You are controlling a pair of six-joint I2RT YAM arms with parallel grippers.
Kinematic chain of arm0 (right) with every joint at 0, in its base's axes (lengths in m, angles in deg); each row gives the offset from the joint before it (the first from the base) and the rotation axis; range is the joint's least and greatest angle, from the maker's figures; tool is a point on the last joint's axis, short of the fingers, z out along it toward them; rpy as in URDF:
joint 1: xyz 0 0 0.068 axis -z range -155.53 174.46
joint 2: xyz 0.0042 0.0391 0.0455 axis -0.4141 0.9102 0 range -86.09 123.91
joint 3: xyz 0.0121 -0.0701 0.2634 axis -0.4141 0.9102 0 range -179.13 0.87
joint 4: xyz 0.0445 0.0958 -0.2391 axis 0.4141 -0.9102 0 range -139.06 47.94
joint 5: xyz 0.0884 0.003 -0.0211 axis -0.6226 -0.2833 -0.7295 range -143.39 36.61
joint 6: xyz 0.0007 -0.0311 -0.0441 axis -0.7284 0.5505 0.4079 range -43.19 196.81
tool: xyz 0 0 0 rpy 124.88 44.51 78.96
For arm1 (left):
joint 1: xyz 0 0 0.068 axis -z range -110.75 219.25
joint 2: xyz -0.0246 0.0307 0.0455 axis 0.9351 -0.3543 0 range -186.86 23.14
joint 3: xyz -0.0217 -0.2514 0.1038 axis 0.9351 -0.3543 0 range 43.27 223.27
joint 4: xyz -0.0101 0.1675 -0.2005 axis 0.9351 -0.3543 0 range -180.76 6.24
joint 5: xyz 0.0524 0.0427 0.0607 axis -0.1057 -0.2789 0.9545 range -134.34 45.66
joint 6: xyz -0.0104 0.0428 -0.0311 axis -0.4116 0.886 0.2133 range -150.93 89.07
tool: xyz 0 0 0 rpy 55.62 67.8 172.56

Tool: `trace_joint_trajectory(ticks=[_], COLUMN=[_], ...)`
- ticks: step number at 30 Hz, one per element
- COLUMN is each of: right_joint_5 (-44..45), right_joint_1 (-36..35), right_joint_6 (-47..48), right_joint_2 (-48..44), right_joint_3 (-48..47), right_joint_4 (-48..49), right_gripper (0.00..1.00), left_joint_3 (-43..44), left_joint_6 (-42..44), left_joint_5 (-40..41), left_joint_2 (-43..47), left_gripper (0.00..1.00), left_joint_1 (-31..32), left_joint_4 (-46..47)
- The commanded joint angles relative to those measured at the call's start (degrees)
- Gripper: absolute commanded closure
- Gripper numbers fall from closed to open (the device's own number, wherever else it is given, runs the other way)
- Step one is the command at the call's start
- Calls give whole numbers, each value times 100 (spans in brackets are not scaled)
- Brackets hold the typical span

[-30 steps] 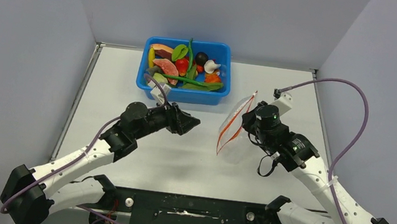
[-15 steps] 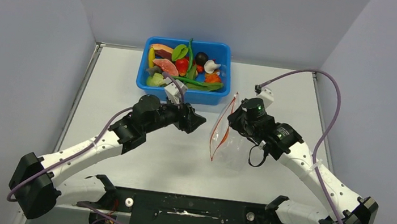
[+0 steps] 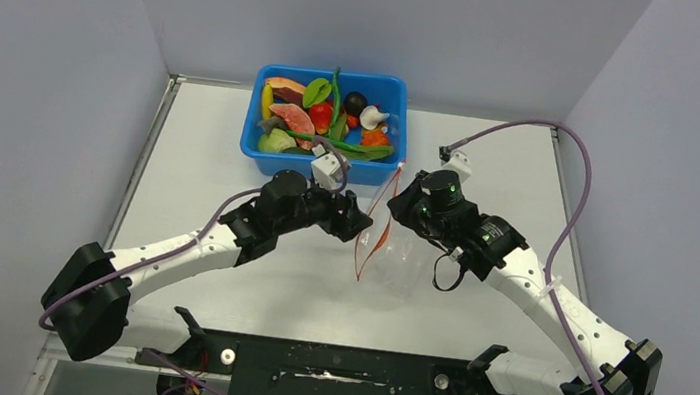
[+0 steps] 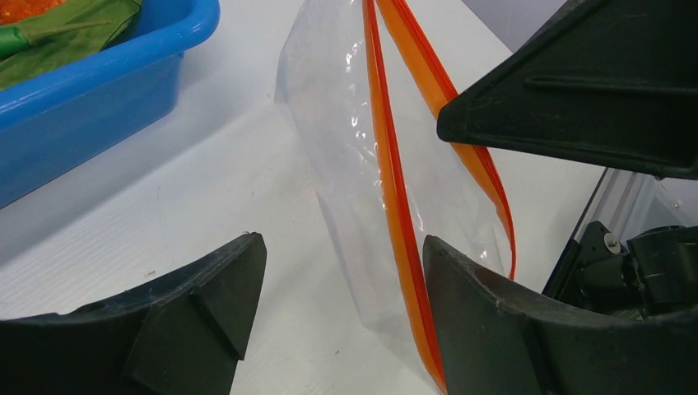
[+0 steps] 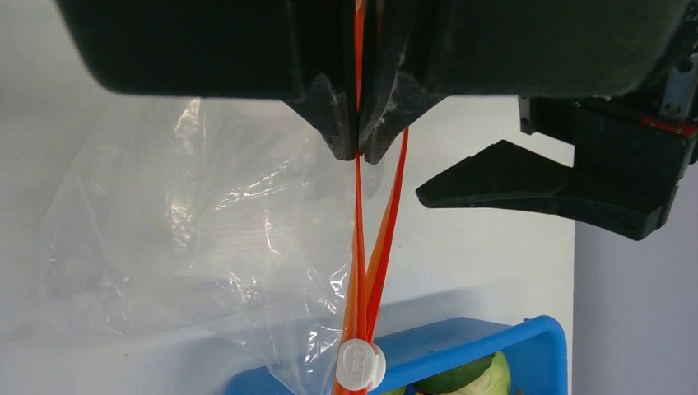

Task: Place the food in the zip-top bag and seal the zipper
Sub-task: Open the zipper of the food storage bag.

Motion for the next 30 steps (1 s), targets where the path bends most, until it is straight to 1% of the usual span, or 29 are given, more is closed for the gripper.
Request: trace_joint_trajectory(ticks=[1, 4, 6, 8, 9, 12, 13, 15, 16, 19, 22, 26, 30], right_joint_5=[-120, -172, -261, -331, -356, -200, -93, 105, 249, 539, 578, 511, 385], right_joint_1=[-52, -69, -69, -69, -69, -76, -66, -62, -54, 15, 202, 299, 302], right_joint_6=[148, 221, 357, 593, 748, 1113, 1194, 1361, 1416, 1495, 1512, 1418, 1315], right_joint_2=[-111, -117, -109, -126, -142, -232, -259, -328, -375, -609, -867, -1155, -1291], right_joint_3=[-89, -63, -58, -71, -83, -193, -256, -383, -443, -492, -380, -211, -88], right_joint_4=[394, 424, 441, 420, 395, 126, -71, -356, -506, -772, -797, -650, -443], right_gripper=[100, 100, 100, 100, 100, 100, 100, 100, 100, 100, 100, 100, 100], left_joint_3=[292, 321, 318, 295, 287, 214, 167, 66, 16, -153, -337, -334, -201], left_joint_6=[-75, -76, -69, -69, -69, -105, -133, -216, -274, -575, -843, -1048, -1105], left_joint_5=[-69, -79, 26, 195, 289, 557, 606, 684, 776, 1289, 1645, 1667, 1462], left_joint_2=[-185, -273, -267, -195, -147, 71, 179, 435, 570, 942, 1228, 1272, 1087], left_gripper=[30, 30, 35, 42, 47, 75, 82, 96, 100, 100, 100, 100, 100], left_joint_1=[36, 53, 59, 61, 60, 52, 53, 54, 53, 41, 21, -25, -31], left_joint_4=[683, 696, 636, 545, 484, 257, 222, 153, 84, -224, -280, -365, -485])
